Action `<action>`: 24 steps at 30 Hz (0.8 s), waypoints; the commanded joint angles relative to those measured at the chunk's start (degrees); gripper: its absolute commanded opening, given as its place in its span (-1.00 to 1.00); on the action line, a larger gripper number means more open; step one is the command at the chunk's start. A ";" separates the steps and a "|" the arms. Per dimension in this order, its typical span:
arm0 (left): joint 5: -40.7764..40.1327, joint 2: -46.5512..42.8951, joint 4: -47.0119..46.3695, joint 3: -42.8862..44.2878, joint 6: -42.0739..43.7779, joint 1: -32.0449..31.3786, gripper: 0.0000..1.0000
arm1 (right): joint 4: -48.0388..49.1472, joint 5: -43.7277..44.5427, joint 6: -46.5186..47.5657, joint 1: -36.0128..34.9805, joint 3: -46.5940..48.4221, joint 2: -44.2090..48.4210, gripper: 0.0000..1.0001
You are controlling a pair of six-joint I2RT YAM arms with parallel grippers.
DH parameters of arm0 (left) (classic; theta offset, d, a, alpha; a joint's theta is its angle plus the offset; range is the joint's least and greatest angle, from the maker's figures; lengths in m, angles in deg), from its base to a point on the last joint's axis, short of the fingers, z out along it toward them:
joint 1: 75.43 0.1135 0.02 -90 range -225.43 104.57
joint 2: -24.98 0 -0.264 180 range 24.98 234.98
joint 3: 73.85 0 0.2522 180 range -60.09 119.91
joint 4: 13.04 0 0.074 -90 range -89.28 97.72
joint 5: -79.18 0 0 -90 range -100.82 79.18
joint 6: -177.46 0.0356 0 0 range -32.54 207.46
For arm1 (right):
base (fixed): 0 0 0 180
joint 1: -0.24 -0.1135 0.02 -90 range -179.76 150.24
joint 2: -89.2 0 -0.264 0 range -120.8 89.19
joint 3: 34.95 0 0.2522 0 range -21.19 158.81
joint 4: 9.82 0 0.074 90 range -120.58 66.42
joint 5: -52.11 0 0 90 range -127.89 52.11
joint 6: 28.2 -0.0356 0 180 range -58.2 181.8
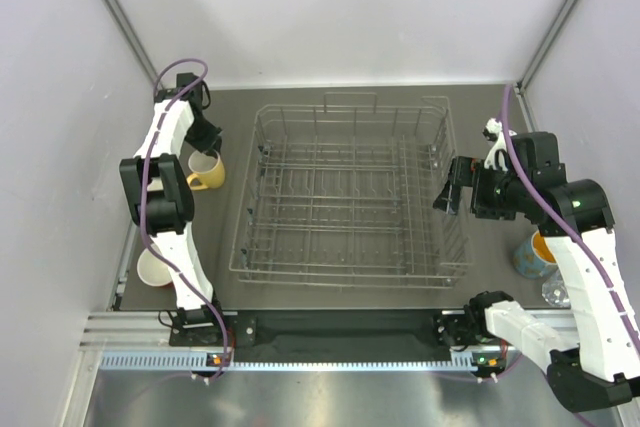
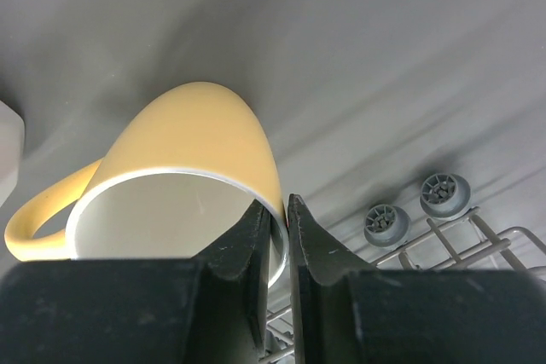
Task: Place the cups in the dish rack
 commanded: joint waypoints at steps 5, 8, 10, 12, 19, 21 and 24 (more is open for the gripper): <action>1.05 -1.67 -1.11 1.45 0.74 0.02 -1.00 | 1.16 0.33 -0.18 0.33 0.75 0.08 0.99; 2.19 -3.25 -1.98 1.88 0.40 0.02 -1.00 | 0.90 0.24 0.17 0.33 0.67 0.34 1.00; 2.81 -4.30 -1.81 3.11 0.13 0.10 -1.00 | 0.81 0.16 0.35 0.33 0.58 0.52 0.99; 3.60 -5.80 -1.81 4.08 -0.48 0.11 -1.00 | 0.81 -0.02 0.61 0.34 0.31 0.61 1.00; 5.53 -11.42 -1.90 9.96 -2.68 0.02 -1.00 | 0.72 -0.11 2.02 0.42 -0.74 1.22 0.99; 7.98 -13.97 -2.94 10.41 -3.91 0.11 -1.00 | 0.81 -0.37 2.55 0.33 -0.74 1.13 0.99; 10.36 -17.83 -5.14 10.67 -6.02 0.11 -1.00 | 1.16 -1.25 3.51 0.34 -0.83 0.96 0.99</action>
